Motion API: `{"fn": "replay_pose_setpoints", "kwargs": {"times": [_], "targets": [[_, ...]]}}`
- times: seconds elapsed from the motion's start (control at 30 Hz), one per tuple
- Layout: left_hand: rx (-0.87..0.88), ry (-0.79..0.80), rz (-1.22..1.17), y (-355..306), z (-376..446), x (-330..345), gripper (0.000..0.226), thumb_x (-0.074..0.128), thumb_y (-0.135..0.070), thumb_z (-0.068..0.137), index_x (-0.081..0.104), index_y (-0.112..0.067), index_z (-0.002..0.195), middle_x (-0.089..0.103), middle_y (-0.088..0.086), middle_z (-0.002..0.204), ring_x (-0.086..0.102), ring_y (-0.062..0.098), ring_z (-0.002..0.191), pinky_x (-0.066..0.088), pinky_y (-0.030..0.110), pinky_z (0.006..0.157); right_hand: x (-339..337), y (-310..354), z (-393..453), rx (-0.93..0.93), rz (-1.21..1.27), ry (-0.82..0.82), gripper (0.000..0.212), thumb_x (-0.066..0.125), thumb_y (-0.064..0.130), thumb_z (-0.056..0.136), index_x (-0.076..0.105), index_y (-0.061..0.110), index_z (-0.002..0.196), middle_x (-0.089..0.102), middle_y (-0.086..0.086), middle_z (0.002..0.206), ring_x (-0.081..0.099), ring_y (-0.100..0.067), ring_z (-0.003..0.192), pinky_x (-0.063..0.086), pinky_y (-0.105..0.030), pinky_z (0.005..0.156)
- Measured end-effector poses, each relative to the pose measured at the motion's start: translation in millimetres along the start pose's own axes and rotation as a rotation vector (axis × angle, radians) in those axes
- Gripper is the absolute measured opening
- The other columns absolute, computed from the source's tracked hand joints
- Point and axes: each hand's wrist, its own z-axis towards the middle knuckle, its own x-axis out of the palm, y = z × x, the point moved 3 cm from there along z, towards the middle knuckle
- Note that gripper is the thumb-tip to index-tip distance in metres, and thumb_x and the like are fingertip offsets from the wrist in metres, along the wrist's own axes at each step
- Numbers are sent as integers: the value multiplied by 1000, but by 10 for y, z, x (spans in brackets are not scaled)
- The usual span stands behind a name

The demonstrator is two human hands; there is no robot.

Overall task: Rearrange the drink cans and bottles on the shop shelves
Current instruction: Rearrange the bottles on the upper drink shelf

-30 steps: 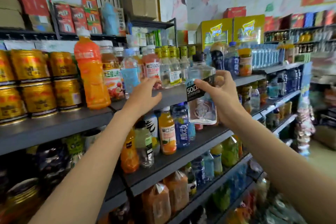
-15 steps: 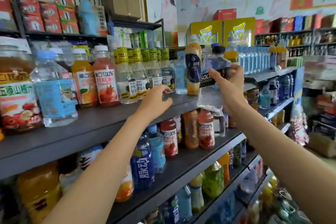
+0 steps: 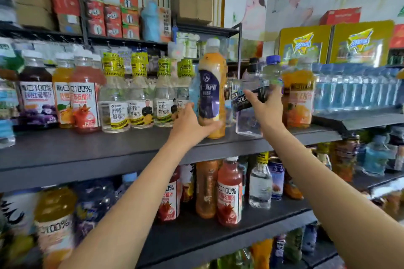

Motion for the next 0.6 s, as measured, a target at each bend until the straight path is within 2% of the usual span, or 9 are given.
{"fn": "replay_pose_setpoints", "kwargs": {"times": [0.1,0.17,0.2,0.27,0.33,0.37,0.43,0.5,0.6], "targets": [[-47,24,110,48,63,75,120,67,-74,57,9,-23,148,28,4,151,31,28,136,35,50,106,60,-150,156,-45,-51,74,73,60,31,90,18,6,145,34,-7,146,38,-18,129,30,-21,93],[-90,28,126,56,65,83,124,67,-77,53,8,-25,149,27,2,152,30,26,137,34,49,107,98,-262,222,-91,-115,103,76,62,24,89,15,5,146,30,-9,148,34,-19,132,28,-23,98],[-98,28,115,38,46,81,123,67,-77,52,9,-26,149,27,1,152,30,25,137,34,47,107,117,-328,250,-107,-171,113,80,63,20,89,11,6,147,26,-12,149,31,-24,134,28,-25,100],[-82,23,84,1,5,82,111,70,-67,63,12,-26,148,28,-2,152,31,22,137,32,39,109,138,-450,305,-75,-305,116,84,65,14,87,8,9,149,24,-18,143,32,-32,128,31,-28,93],[-58,14,64,-36,-22,86,92,70,-50,75,17,-23,146,30,-5,149,33,18,135,28,23,101,147,-526,346,7,-446,135,82,64,17,88,10,12,149,23,-21,141,29,-38,127,34,-37,94],[-50,18,55,-55,-33,89,88,69,-46,78,17,-23,146,31,-6,149,33,16,134,27,21,97,150,-559,367,49,-492,158,80,63,20,89,11,14,149,22,-22,142,26,-40,129,35,-43,96],[-52,22,52,-58,-38,88,93,68,-47,78,12,-22,148,26,-5,152,30,16,136,27,24,101,152,-596,402,67,-508,208,78,64,24,88,15,12,148,25,-23,143,28,-41,130,35,-46,98],[-72,29,57,-42,-35,83,100,67,-52,76,6,-21,149,21,-4,154,28,17,138,27,30,106,142,-610,430,15,-482,240,73,64,23,88,23,6,145,35,-23,140,36,-40,127,36,-43,98],[-82,32,26,-19,-30,92,96,69,-51,75,13,-21,148,33,-4,149,38,16,131,32,26,95,105,-584,428,-50,-483,266,58,63,19,88,37,3,138,50,-19,133,45,-35,122,39,-40,95]]}}
